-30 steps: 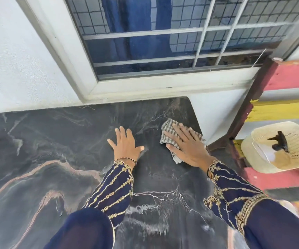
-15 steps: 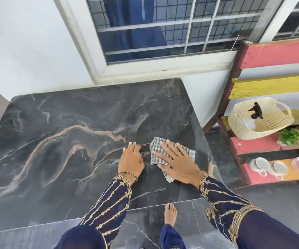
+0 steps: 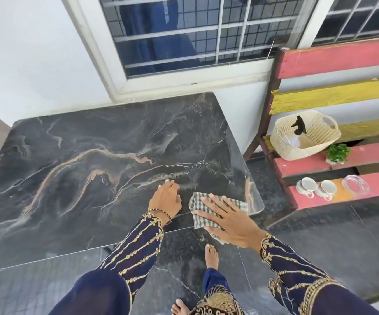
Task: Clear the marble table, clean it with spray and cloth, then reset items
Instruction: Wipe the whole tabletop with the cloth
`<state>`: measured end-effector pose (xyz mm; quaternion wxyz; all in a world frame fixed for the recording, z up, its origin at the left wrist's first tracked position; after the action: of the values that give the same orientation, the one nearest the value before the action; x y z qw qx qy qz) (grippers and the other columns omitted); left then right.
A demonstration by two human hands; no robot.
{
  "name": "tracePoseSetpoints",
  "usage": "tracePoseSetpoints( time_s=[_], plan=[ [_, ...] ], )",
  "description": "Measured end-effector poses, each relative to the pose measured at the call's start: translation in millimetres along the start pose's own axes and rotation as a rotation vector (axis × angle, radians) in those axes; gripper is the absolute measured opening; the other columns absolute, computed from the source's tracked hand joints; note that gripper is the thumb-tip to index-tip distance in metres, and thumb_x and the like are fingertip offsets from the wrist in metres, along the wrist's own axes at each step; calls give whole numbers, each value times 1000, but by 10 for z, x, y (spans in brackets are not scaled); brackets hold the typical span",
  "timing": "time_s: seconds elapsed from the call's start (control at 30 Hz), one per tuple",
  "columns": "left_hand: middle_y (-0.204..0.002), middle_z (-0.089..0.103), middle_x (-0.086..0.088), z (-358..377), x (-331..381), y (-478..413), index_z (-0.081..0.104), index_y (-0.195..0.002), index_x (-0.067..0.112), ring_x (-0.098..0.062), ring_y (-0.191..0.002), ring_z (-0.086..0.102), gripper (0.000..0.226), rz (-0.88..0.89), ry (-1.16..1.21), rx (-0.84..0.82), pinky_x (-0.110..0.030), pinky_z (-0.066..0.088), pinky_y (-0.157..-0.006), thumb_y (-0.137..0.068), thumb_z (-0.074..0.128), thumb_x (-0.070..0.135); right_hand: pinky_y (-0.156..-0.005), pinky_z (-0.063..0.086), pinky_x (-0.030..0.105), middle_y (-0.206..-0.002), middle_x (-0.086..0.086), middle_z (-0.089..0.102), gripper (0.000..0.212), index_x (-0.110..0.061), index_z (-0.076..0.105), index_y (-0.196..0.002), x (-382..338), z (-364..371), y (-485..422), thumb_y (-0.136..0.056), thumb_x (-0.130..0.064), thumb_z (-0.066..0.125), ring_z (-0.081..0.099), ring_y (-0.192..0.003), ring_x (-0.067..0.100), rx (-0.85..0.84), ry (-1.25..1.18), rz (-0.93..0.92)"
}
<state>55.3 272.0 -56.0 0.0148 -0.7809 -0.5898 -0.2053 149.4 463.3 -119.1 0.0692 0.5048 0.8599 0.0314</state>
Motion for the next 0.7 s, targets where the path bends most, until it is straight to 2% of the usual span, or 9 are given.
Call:
tracePoseSetpoints(
  time_s=[0.13,0.3,0.5,0.7],
  plan=[
    [-153,38,-7,146,239,-75,52,-132,12,-20,-146,29,38,57,13,-82,-34,26,-118,-95,45,18,-124,-6,40,-168,-9,-6,55,-45,2,-158,447,-47,276,-106,-56,19,-11,-155,16,-28,-1,73],
    [-154,36,-3,284,498,-291,51,-133,15,-23,-142,34,39,81,46,-118,-35,30,-115,-95,46,20,-124,-5,41,-168,-11,-6,54,-47,2,-157,796,-57,198,-105,-58,17,-10,-155,16,-61,10,28],
    [-146,43,0,358,719,-692,53,-130,18,-20,-134,43,37,83,33,-48,-34,34,-109,-94,47,21,-124,-5,40,-168,-10,-4,54,-47,1,-157,1441,-163,-332,-105,-58,15,-7,-155,15,-15,-6,-2],
    [-146,44,2,393,954,-1254,53,-131,17,-18,-136,40,39,33,60,65,-32,30,-112,-92,47,19,-124,-6,42,-168,-11,-6,54,-48,1,-156,1983,-177,-934,-105,-59,15,-12,-155,12,33,-53,-63]
  ],
)
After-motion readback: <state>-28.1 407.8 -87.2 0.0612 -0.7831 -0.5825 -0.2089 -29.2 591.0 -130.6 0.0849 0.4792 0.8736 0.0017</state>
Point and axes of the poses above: each hand's wrist, its own y-axis away from the middle knuckle, its own z-axis out of the palm, x = y × z, the point moved 4 cm from there along -y, towards the middle knuckle
